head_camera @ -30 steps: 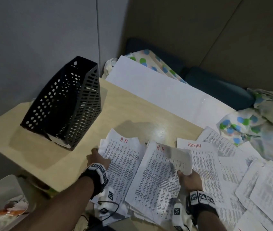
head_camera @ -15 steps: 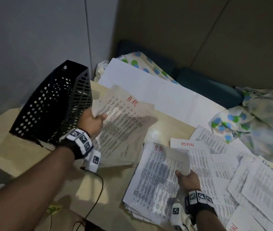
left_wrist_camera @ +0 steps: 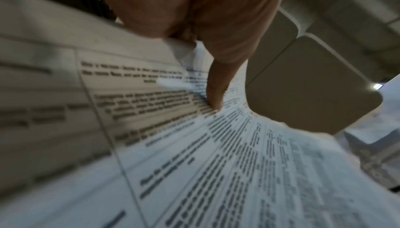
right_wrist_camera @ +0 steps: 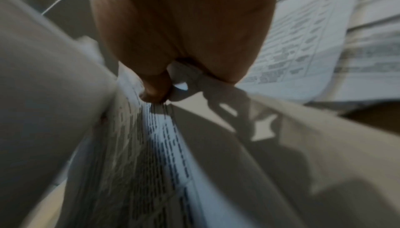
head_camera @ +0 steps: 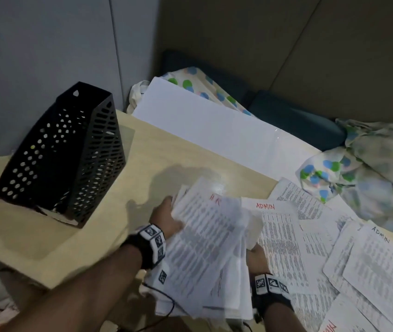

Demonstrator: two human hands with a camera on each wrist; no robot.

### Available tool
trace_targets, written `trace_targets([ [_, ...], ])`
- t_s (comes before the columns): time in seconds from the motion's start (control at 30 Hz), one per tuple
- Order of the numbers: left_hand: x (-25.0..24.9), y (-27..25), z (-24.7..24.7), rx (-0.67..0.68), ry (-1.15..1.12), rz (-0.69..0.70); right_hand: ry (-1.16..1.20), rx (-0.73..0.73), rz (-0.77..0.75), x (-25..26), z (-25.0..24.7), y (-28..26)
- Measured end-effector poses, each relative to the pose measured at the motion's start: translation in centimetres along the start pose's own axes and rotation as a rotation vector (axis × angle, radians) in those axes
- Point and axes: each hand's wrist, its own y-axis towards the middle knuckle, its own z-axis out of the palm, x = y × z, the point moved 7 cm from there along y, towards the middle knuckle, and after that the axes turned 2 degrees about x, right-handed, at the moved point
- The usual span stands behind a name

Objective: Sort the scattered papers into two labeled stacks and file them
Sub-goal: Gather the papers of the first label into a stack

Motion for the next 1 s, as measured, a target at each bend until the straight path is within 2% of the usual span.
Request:
trace_targets([
  [0.07, 2.3, 0.1, 2.1, 0.023, 0.073, -0.019, 0.037, 0.023, 0.021, -0.7, 1.0, 0.0],
  [0.17, 4.4, 0.0, 3.1, -0.034, 0.087, -0.091, 0.034, 0.000, 0.004, -0.8, 1.8, -0.5],
  [0.3, 4.2, 0.7, 3.4, -0.085, 0.019, -0.050, 0.065, -0.105, 0.013, -0.7, 1.4, -0.7],
  [0.43, 3.6, 1.3, 5.0, 0.079, -0.269, -0.079, 0.059, 0.014, -0.004, -0.6, 2.4, -0.4],
  [0.53, 2.6, 1.4, 5.4, 0.131, -0.265, -0.037, -0.009, 0.042, 0.032, -1.0, 2.5, -0.2],
  [0.63, 2.0, 2.4, 4.3, 0.087, -0.162, 0.020, -0.181, 0.139, 0.044, -1.6, 3.0, -0.2],
  [0.73, 1.5, 3.4, 2.3, -0.044, -0.181, 0.087, -0.334, 0.281, 0.062, -1.9, 3.5, -0.6],
  [0.83, 1.4, 4.3, 1.0, -0.137, -0.236, 0.120, -0.401, 0.290, 0.092, -1.8, 3.2, -0.6],
  [0.9, 1.3, 4.6, 1.6, -0.067, -0.206, 0.119, -0.390, 0.292, 0.056, -1.2, 3.4, -0.7],
  [1.0, 1.0, 4.4, 3.6, 0.096, -0.014, 0.193, -0.363, 0.251, -0.058, 0.2, 3.8, -0.9],
])
